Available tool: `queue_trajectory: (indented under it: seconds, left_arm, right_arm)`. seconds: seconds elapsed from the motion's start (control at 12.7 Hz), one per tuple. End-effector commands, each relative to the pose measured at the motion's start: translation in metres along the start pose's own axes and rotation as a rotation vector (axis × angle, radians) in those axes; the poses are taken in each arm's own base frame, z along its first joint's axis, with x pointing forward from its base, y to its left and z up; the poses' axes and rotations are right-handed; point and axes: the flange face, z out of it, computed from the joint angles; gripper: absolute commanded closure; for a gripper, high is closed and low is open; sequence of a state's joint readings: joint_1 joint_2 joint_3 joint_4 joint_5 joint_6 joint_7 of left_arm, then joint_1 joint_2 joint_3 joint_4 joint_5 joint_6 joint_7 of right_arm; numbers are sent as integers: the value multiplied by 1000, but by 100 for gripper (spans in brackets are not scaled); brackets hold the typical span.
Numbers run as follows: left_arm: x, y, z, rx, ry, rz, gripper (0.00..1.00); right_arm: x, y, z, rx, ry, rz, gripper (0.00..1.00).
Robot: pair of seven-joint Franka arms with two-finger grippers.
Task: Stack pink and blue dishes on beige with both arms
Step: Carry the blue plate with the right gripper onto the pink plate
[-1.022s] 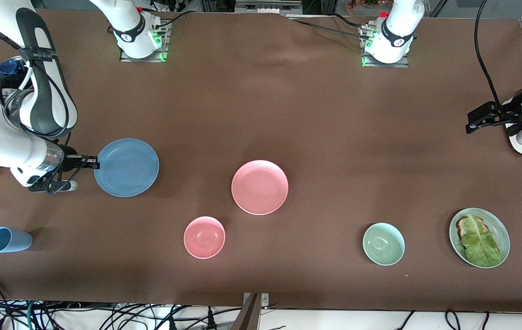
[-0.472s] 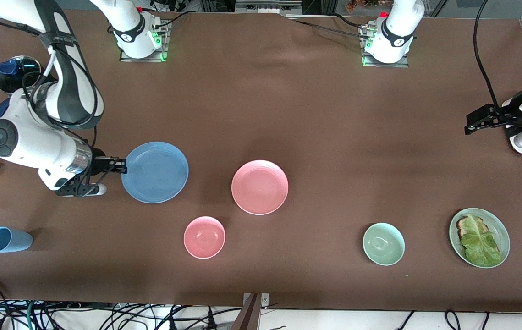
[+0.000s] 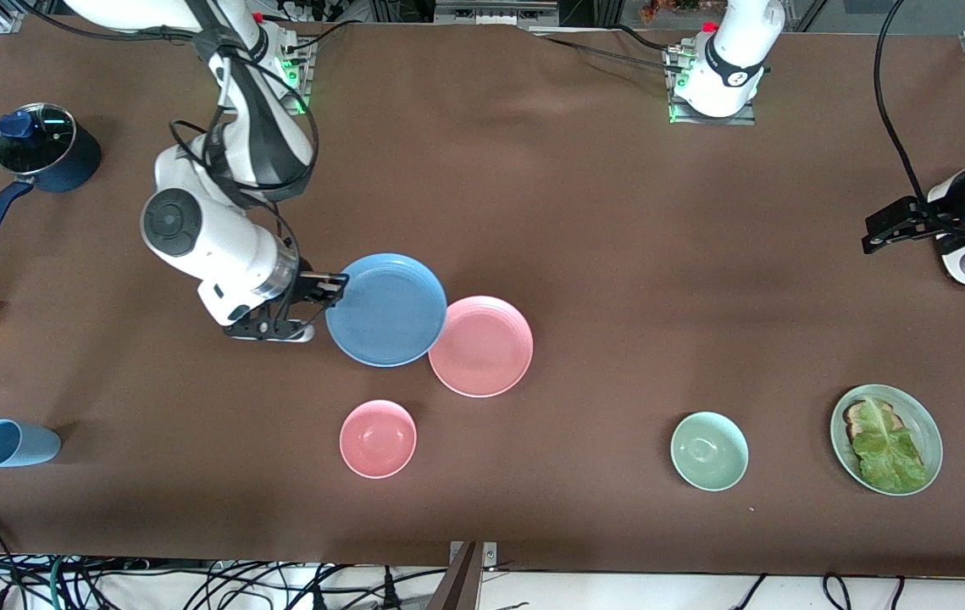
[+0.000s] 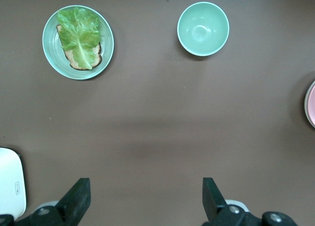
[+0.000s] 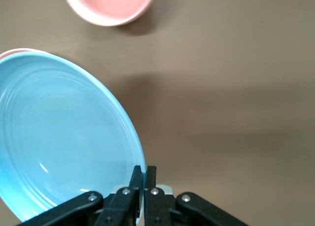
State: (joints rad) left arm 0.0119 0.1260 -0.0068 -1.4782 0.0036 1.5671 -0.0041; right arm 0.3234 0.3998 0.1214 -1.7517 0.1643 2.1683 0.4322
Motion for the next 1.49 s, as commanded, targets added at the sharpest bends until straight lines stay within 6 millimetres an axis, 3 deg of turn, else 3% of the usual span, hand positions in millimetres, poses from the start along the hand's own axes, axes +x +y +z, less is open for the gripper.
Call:
queue_trajectory:
  seconds: [0.0,0.31,0.47,0.79,1.18,1.42]
  left_arm:
    - [4,-9,-5,-27,7,-23,0]
    - [1,-13,-5,-28,-1,-35,0]
    - [1,-13,-5,-28,-1,-41,0]
    - [2,-13,-4,-28,-1,-43,0]
    - [2,-13,-7,-29,5,-41,0]
    - [0,-14,-6,-28,-13,-41,0]
  right_arm:
    - [-12,-46,34,24,51,42,100]
    - [-31,-89,101,63,112,56,100]
    - [-40,-98,119,43,127,67,100]
    - [-38,-100,117,37,139,65,100]
    - [-6,-98,84,33,150,78,100]
    - [12,-97,95,30,151,93,100]
